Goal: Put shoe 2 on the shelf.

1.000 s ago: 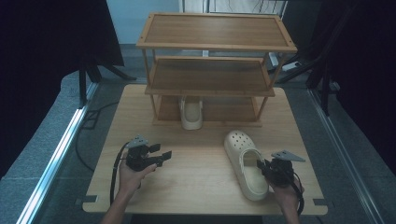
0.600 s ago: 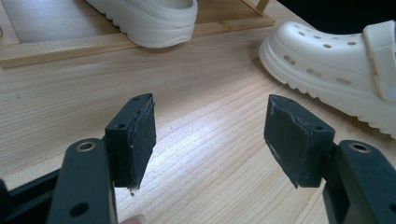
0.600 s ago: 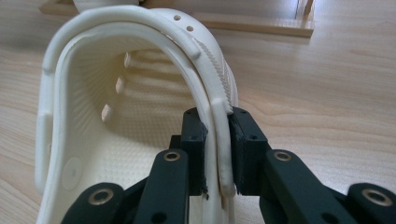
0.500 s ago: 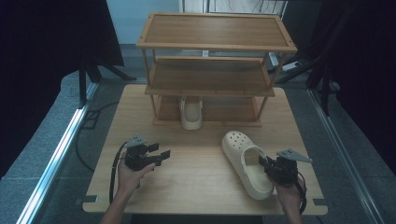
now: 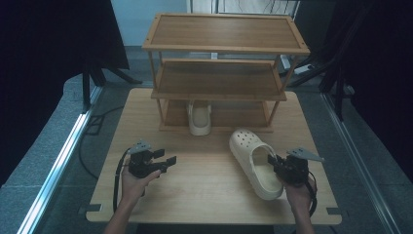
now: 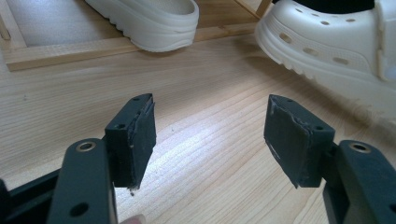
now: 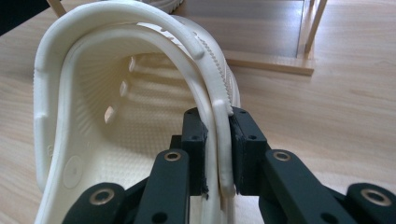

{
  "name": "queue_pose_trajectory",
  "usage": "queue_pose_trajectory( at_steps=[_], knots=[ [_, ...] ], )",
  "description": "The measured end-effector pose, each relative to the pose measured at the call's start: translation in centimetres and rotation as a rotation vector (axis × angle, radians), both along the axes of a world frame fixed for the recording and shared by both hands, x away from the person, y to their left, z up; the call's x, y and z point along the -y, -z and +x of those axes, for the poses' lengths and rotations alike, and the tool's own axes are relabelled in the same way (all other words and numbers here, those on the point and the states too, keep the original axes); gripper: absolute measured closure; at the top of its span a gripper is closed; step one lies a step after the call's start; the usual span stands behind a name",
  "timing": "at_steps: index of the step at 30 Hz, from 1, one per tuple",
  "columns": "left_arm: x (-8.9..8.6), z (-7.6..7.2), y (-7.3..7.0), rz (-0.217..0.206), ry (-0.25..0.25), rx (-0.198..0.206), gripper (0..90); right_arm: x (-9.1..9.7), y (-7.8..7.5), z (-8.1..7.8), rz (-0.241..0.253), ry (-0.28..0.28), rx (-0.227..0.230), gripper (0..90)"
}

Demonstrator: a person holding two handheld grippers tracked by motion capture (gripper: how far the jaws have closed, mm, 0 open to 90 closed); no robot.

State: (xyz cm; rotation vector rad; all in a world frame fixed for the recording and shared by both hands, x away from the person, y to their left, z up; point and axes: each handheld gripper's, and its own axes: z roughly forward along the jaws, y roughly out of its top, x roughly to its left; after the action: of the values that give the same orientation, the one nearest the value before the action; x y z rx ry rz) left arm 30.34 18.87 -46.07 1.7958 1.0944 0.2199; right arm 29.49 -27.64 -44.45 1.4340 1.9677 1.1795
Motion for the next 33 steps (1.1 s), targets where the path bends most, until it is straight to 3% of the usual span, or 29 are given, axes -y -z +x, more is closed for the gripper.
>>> queue_pose_trajectory(
  at_steps=[19,27,33],
  knots=[
    [0.1,0.2,0.3,0.003,0.004,-0.013,34.5,-2.3,-0.8,4.4,-0.003,-0.008,0.038,77.6],
    [-0.1,0.2,0.2,-0.004,-0.003,-0.008,34.5,-2.9,-0.6,5.4,0.002,0.009,0.043,77.6],
    [-0.1,0.1,0.2,0.000,-0.004,-0.009,34.5,-4.1,-1.3,6.8,0.001,0.012,0.067,77.6]
  ],
)
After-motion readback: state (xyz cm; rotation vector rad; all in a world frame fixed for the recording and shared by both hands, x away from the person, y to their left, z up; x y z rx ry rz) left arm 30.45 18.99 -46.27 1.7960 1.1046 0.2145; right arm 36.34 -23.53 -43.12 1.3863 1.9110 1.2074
